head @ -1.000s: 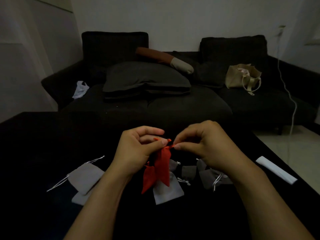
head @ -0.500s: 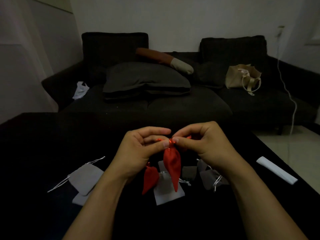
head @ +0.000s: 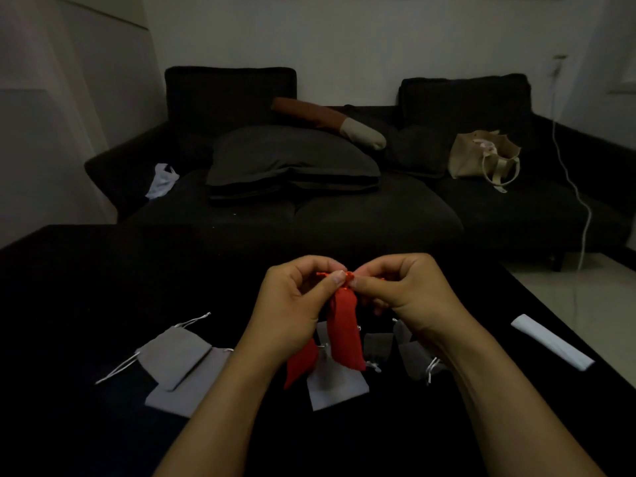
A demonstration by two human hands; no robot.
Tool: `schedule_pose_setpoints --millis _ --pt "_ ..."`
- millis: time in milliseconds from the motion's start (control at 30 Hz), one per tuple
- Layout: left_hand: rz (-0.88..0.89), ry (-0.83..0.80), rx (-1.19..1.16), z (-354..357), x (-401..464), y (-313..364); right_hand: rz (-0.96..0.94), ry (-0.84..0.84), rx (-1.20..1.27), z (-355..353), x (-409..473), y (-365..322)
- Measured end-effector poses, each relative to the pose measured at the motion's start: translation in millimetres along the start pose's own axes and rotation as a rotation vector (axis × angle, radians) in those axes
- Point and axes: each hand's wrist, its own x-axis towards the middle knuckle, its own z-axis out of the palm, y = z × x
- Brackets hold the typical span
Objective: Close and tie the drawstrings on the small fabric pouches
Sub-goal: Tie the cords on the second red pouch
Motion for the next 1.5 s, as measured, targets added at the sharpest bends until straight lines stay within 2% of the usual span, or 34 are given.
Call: schedule_pose_setpoints --millis 133,300,500,667,733,833,1000,1100,1300,1500 --pt "0.0 0.04 -0.015 6 0 -2 0.038 0.0 0.055 2 2 3" --pt "-0.013 0.101 -0.056 6 -1 1 0.033 -0.088 0.133 0 2 5" --pt "0.139 0.192 0.178 8 -2 0 0.117 -0.1 0.322 4 2 8" --pt "0.032 0.201 -0.144 8 -1 5 0.147 -0.226 0.399 5 -1 2" --pt "0.037 0.169 -0.163 4 0 6 0.156 -0.284 0.424 5 -2 0" --pt "0.124 0.114 -0.064 -2 1 7 0.158 -0.33 0.411 5 -1 2" --pt "0.345 0.073 0.346 -11 1 5 0.202 -0.351 0.351 8 2 5" --pt "0.475 0.06 0.499 -17 1 7 0.232 -0.365 0.342 10 2 6" --pt "0.577 -0.04 0.575 -26 1 5 0.355 -0.315 0.427 16 0 6" --pt "0.609 -0.085 0.707 -25 2 2 0.378 -0.2 0.448 17 2 6"
